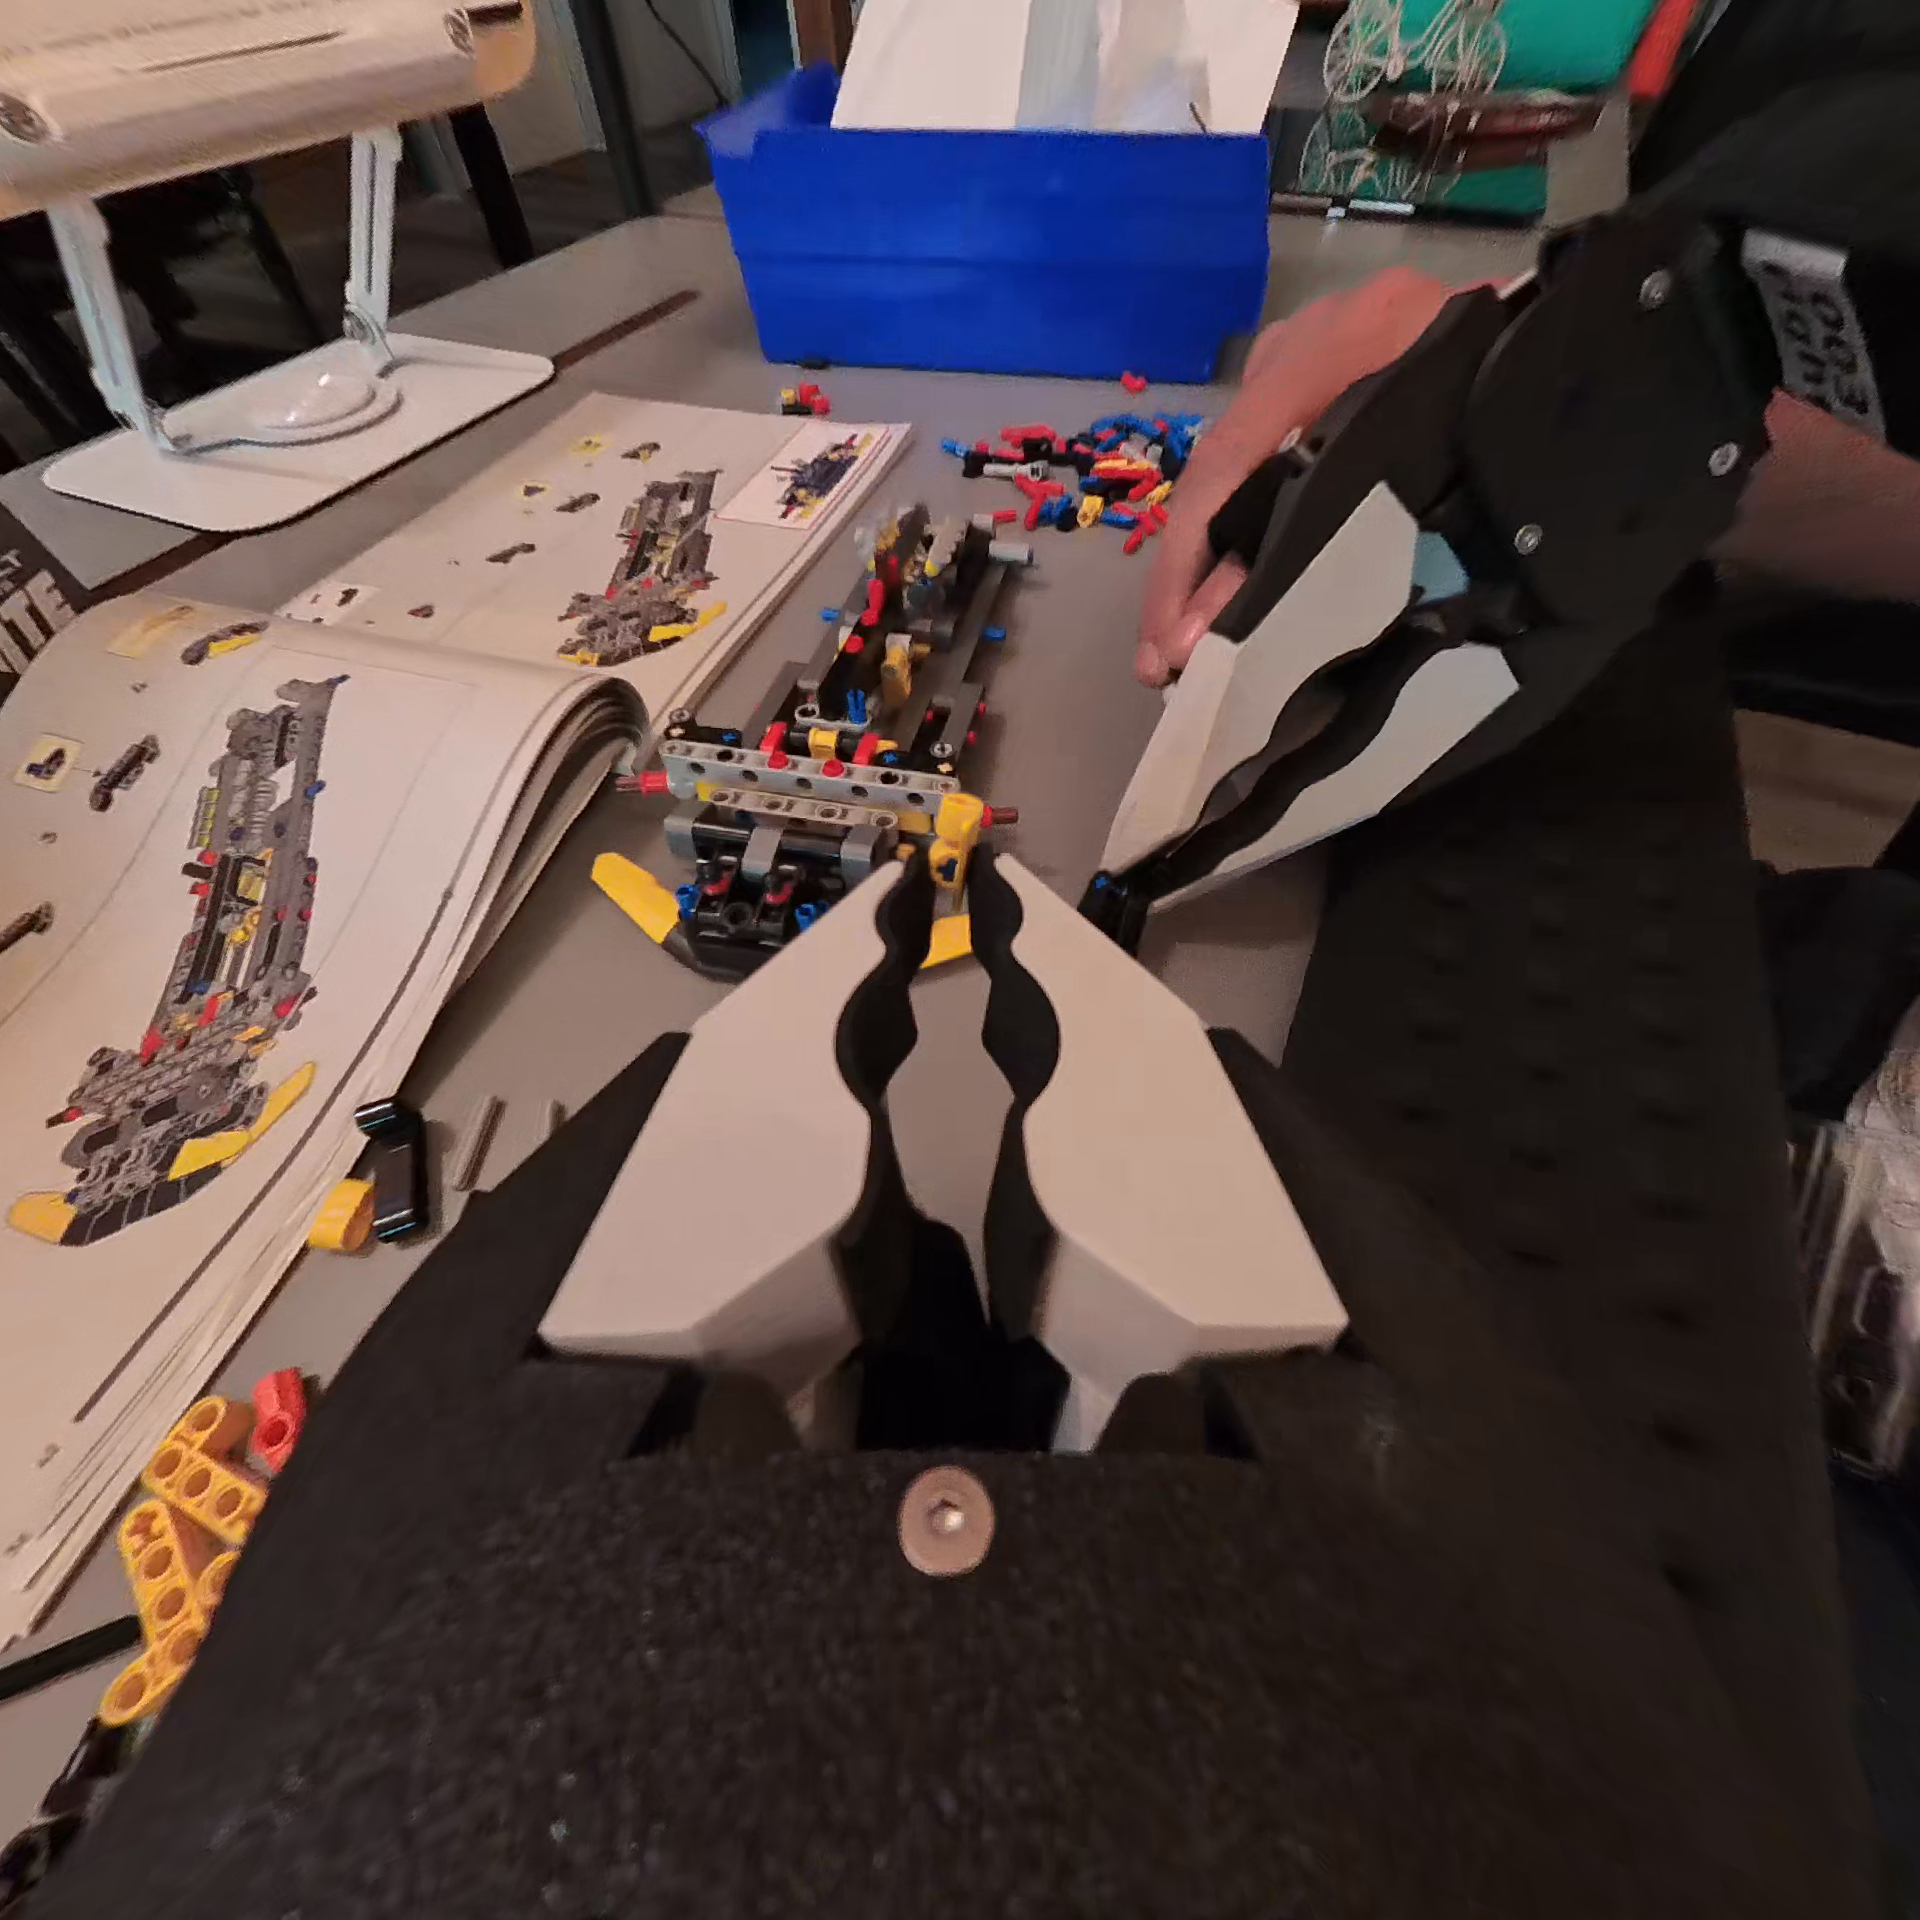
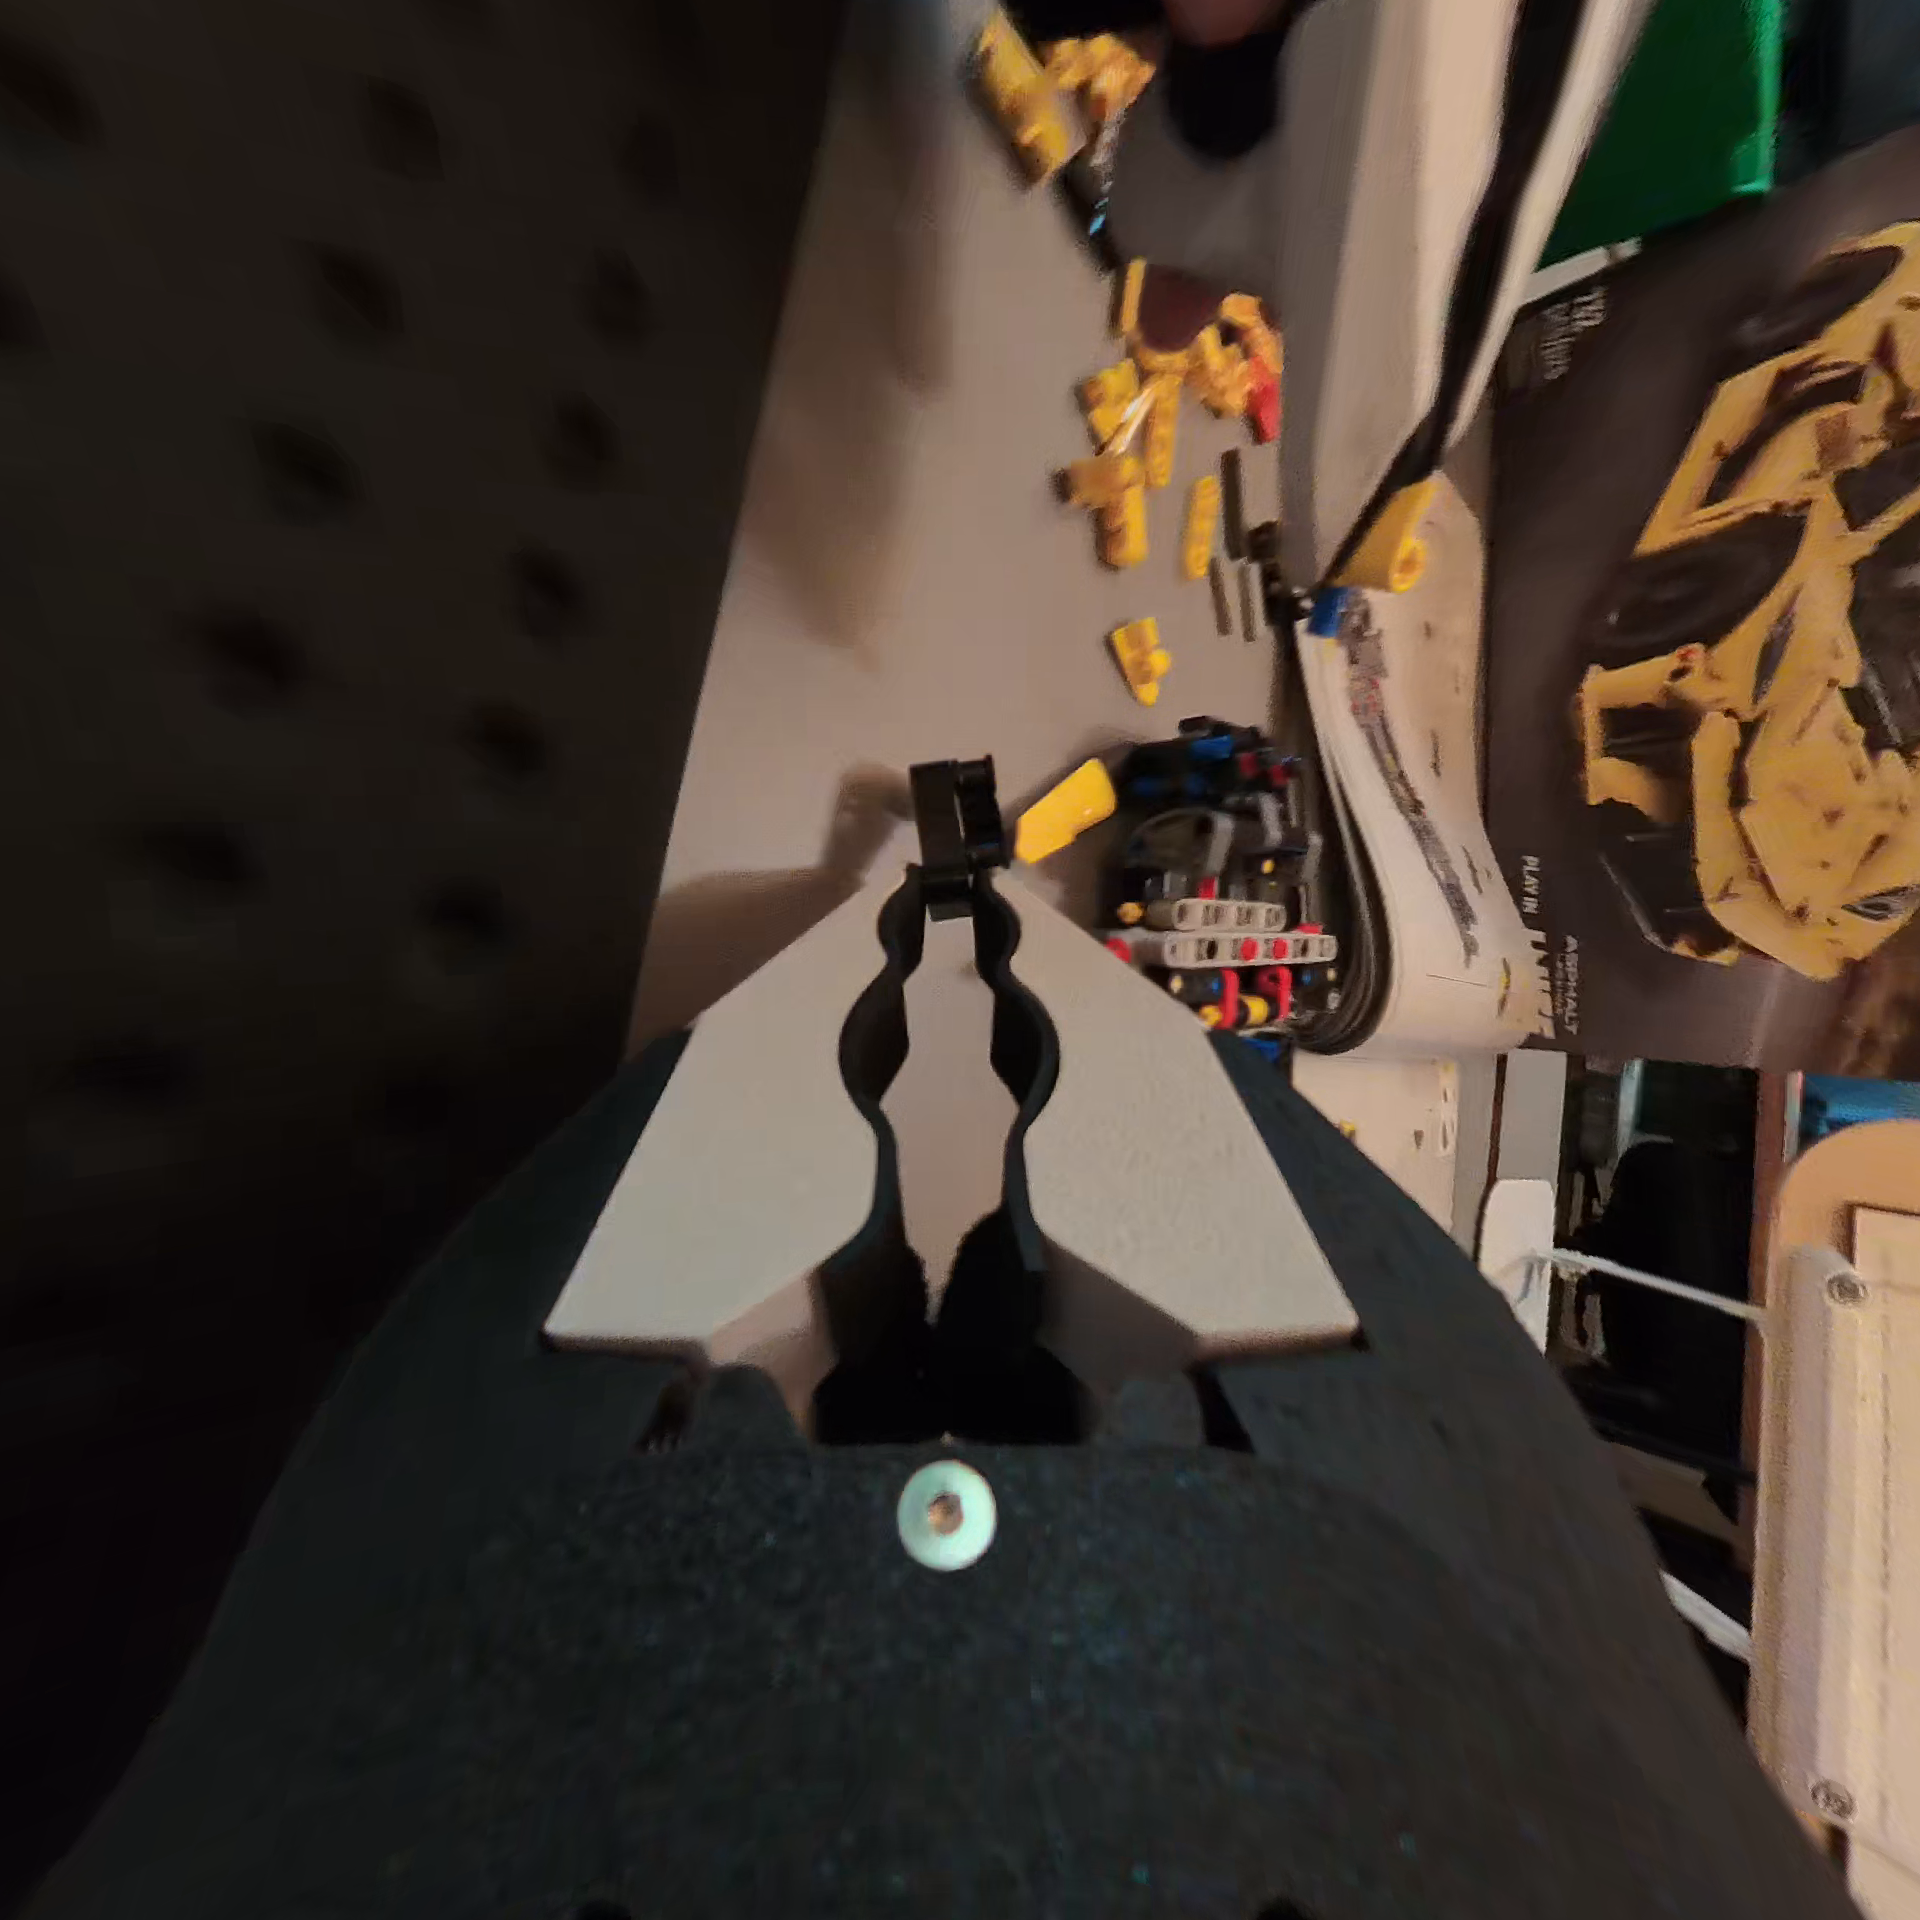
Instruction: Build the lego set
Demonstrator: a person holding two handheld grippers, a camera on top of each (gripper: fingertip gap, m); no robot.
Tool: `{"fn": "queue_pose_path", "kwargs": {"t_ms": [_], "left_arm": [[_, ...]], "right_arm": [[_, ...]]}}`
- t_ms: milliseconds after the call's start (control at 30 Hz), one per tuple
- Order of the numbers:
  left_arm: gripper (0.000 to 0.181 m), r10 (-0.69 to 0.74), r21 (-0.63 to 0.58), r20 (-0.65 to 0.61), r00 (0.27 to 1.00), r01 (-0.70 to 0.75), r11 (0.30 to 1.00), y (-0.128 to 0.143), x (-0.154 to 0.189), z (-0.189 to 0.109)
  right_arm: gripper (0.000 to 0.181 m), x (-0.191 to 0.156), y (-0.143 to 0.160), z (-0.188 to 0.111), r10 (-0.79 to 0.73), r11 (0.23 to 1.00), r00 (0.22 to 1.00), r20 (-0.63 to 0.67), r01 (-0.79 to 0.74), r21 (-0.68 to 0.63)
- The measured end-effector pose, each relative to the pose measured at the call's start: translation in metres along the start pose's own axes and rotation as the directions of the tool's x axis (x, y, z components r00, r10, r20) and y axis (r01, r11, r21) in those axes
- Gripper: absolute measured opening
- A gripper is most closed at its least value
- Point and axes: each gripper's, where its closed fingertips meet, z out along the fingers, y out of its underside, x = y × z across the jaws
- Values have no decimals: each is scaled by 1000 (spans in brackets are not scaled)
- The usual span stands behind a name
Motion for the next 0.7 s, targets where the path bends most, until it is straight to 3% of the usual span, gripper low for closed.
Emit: {"fn": "queue_pose_path", "kwargs": {"t_ms": [167,333,400,433,533,633,700], "left_arm": [[5,-1,-27,16,1000,2,1000,3,0,7],[5,-18,2,28,999,18,1000,1,-3,4],[5,-34,13,30,999,33,999,0,-5,3],[5,-42,16,29,999,41,999,0,-5,2],[5,-56,4,20,998,56,998,2,-5,4],[5,-32,-10,25,999,32,999,4,-4,5],[5,-2,-22,28,1000,3,1000,6,-1,6]], "right_arm": [[8,-10,7,-1,-121,991,993,1,121,57],[26,-22,0,-15,115,982,974,194,-141,125],[23,-15,-5,-22,260,943,933,247,-301,144],[17,-7,-4,-20,352,913,902,250,-390,120],[27,-5,0,-7,561,801,744,363,-598,-14],[32,-11,-8,-4,654,681,530,540,-723,-116],[29,-11,-8,-3,674,637,444,590,-754,-161]]}}
